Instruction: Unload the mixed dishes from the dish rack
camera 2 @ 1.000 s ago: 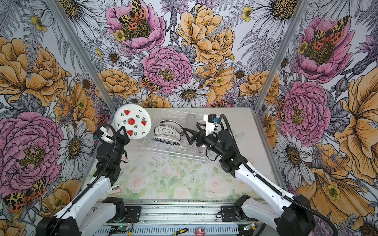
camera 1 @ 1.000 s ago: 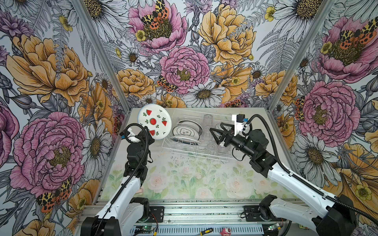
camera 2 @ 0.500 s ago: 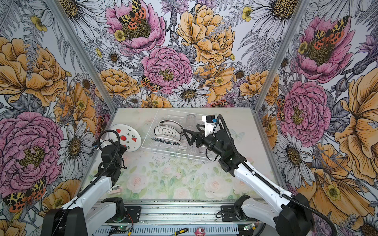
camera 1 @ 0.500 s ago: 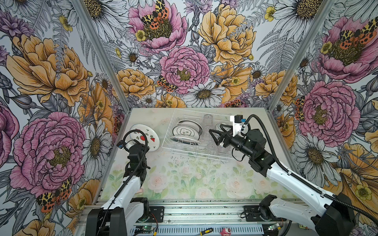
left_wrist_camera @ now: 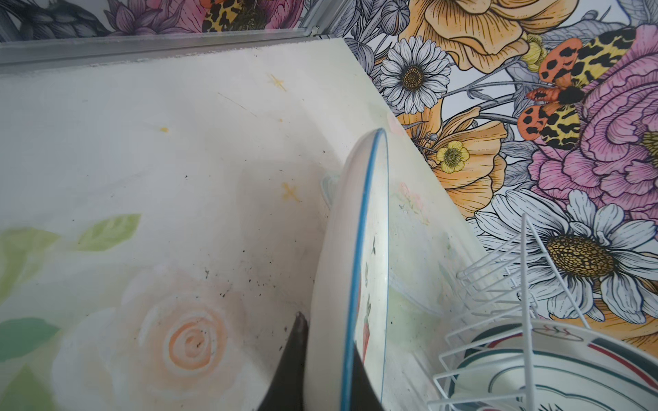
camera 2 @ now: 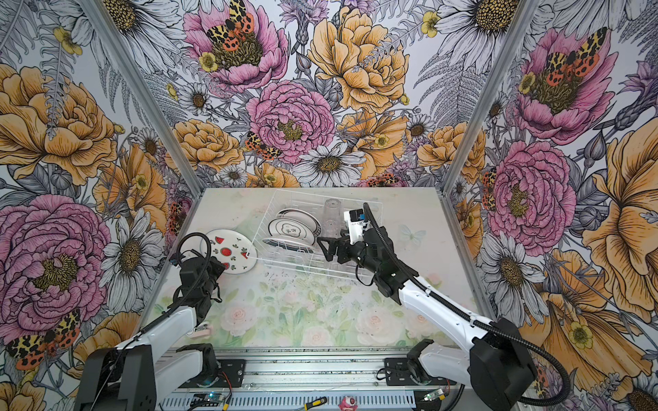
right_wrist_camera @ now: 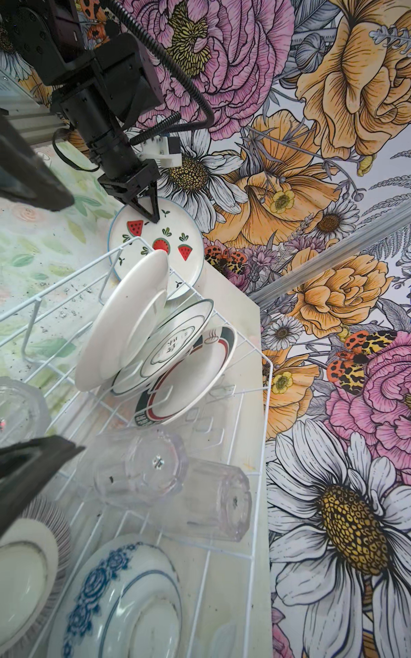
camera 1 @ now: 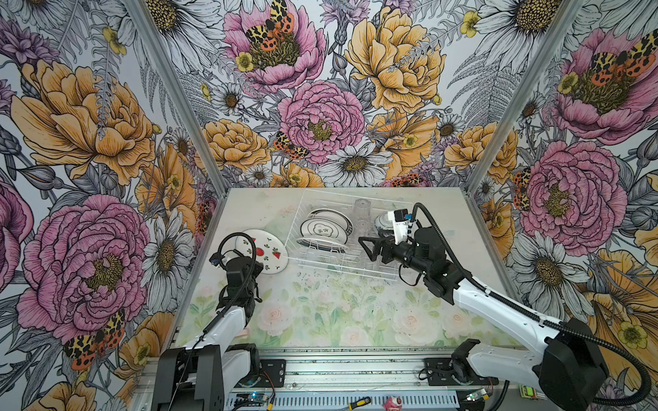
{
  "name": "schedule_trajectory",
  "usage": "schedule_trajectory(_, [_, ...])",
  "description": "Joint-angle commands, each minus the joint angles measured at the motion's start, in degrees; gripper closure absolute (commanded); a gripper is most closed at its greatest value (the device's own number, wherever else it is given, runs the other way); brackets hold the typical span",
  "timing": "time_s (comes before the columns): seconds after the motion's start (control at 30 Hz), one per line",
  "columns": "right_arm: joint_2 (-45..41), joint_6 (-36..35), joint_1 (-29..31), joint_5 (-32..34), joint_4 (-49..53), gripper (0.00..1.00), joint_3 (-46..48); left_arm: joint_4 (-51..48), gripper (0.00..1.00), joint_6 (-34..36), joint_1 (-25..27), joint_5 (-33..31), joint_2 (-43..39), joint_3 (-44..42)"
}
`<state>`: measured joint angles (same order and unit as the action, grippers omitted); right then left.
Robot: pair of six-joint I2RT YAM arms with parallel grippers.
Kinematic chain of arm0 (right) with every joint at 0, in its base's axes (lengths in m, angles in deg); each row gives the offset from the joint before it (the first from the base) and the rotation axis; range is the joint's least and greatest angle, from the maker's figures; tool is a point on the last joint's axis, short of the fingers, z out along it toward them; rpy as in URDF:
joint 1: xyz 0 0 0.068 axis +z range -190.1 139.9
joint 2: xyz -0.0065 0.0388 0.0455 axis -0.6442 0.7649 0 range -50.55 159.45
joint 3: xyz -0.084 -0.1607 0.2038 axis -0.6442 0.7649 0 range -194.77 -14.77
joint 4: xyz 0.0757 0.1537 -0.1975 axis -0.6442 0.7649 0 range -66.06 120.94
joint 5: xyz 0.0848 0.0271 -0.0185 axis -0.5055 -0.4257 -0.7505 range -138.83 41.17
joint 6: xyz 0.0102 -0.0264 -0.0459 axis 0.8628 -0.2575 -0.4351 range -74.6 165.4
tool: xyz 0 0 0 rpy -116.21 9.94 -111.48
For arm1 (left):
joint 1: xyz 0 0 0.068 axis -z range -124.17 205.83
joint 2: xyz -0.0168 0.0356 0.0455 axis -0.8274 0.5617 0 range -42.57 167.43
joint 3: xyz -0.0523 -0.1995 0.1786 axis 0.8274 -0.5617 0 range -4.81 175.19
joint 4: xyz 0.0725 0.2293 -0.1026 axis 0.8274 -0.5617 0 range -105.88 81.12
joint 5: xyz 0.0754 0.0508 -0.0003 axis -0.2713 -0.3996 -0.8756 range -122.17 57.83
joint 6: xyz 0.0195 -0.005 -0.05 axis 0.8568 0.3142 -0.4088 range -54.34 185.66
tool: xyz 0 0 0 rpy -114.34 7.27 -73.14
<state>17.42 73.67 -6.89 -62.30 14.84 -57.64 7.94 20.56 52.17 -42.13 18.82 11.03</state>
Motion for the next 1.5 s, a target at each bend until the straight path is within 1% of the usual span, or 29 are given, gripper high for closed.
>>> schedule_trajectory(0.0, [0.22,-1.81,0.45,2.36,1.78,0.01,-0.42,5.2,0.76,-2.91,-0.47,3.72,-0.26,1.14])
schedule_trajectory(0.1, [0.15,-1.3,-0.01,4.49,2.65,0.01,-0.11,3.75,0.42,-3.43,-0.5,5.57,0.18,1.1])
schedule_trajectory(0.13, [0.15,-1.22,-0.2,4.53,3.0,0.01,-0.11,3.51,0.28,-3.47,-0.47,5.96,0.16,0.96])
schedule_trajectory(0.17, [0.15,-1.08,-0.41,4.72,3.36,0.01,-0.11,2.79,0.11,-3.69,-0.47,6.08,0.06,0.85])
schedule_trajectory(0.2, [-0.06,-0.92,-0.48,4.94,3.6,0.01,-0.03,1.92,0.01,-4.01,-0.47,6.0,-0.21,0.65])
schedule_trajectory(0.53, [-2.79,-1.17,-1.21,7.71,7.13,0.01,0.99,-6.09,0.01,-6.34,0.78,6.4,-6.15,0.11])
schedule_trajectory(0.87, [-4.96,-1.83,-1.53,9.48,12.47,0.0,0.04,-12.0,0.01,-3.64,4.4,6.67,-15.8,-0.24])
schedule_trajectory(0.97, [-5.66,-1.5,-2.36,11.52,15.45,0.01,-0.2,-12.11,0.01,-1.95,6.19,6.76,-18.1,-0.12])
schedule_trajectory(1.03, [-6.32,-0.12,-4.26,11.58,17.02,0.0,0.2,-12.16,0.01,-0.24,8.0,6.79,-18.99,0.4])
schedule_trajectory(1.17, [-6.53,4.57,-11.75,6.57,19.55,0.01,1.61,-12.28,0.01,4.79,13.02,6.19,-19.51,1.89])
schedule_trajectory(1.27, [-6.96,5.97,-16.15,5.55,20.71,0.0,3.64,-12.51,0.01,8.11,16.35,5.75,-19.03,2.68])
schedule_trajectory(1.4, [-6.26,6.26,-18.11,6.29,21.2,0.01,5.0,-11.9,0.01,9.91,19.47,3.95,-18.47,2.47])
schedule_trajectory(1.47, [-4.63,6.25,-18.37,5.9,21.16,0.06,4.9,-10.51,0.01,10.73,20.47,3.63,-18.0,1.97])
